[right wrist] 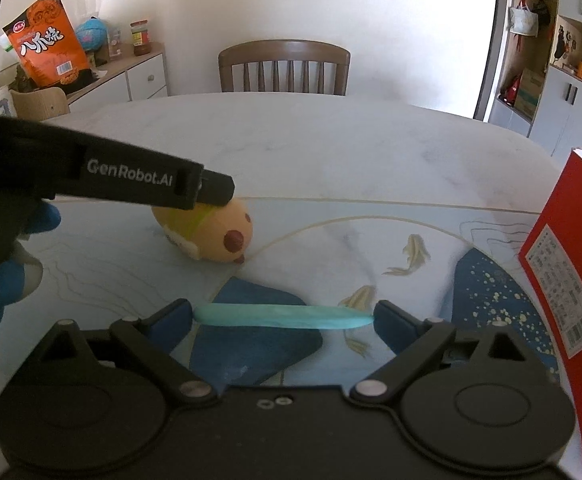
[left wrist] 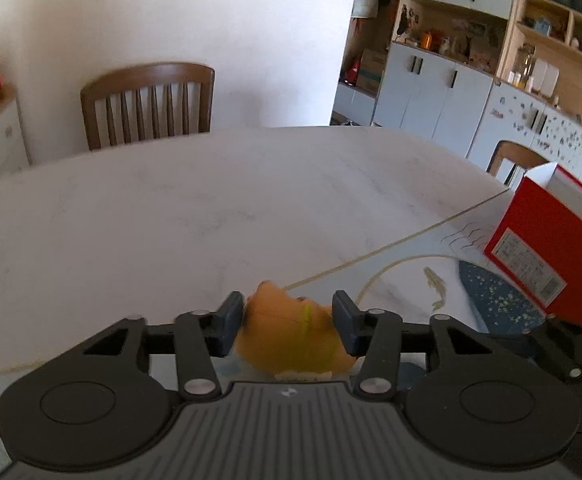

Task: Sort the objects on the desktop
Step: 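Grasp the yellow plush toy with the left tool while the right tool grasps the mint-green stick, then carry the yellow plush toy and green stick over the red shoebox with both tools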

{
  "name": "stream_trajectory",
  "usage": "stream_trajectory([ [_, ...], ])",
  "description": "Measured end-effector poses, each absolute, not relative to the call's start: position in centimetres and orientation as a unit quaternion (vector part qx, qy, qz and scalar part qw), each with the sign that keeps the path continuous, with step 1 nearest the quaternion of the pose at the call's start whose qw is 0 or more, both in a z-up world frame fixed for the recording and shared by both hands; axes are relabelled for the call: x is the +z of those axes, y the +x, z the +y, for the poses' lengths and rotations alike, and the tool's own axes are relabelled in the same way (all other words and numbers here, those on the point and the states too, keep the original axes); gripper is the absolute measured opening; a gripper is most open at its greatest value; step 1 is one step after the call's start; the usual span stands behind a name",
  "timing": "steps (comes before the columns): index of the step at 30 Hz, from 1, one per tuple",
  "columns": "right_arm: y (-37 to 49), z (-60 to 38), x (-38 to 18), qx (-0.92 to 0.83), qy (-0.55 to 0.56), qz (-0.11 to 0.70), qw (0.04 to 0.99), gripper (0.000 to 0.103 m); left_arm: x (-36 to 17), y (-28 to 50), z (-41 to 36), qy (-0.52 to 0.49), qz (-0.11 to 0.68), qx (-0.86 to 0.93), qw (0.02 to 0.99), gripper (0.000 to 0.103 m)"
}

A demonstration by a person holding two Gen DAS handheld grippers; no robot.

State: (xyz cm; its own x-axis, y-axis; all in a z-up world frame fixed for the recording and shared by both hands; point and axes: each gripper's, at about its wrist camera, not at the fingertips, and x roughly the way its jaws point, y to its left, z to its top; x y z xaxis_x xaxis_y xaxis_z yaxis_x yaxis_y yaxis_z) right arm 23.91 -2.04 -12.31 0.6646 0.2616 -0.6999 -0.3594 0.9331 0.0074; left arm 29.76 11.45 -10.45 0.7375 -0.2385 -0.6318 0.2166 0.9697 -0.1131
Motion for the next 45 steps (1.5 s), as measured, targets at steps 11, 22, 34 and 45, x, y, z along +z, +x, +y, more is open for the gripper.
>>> stream_trajectory([
  [11,23.6,-3.1,-12.2,0.164,-0.064,0.373,0.911,0.097,-11.5,29.9,10.5,0.008,0.349,-0.149,0.925,0.081],
  [22,23.5,-3.8,-12.6,0.153,-0.064,0.378,0.911,0.097,-12.9,30.1,10.1,0.022,0.35,-0.148,0.925,0.081],
  [34,23.4,-4.4,-12.0,0.152,-0.063,0.374,0.913,0.097,-12.2,29.7,10.5,0.017,0.339,-0.137,0.931,0.069],
  [45,22.4,-5.3,-10.1,0.154,-0.058,0.361,0.918,0.097,-10.1,28.3,10.6,-0.006,0.328,-0.133,0.935,0.069],
])
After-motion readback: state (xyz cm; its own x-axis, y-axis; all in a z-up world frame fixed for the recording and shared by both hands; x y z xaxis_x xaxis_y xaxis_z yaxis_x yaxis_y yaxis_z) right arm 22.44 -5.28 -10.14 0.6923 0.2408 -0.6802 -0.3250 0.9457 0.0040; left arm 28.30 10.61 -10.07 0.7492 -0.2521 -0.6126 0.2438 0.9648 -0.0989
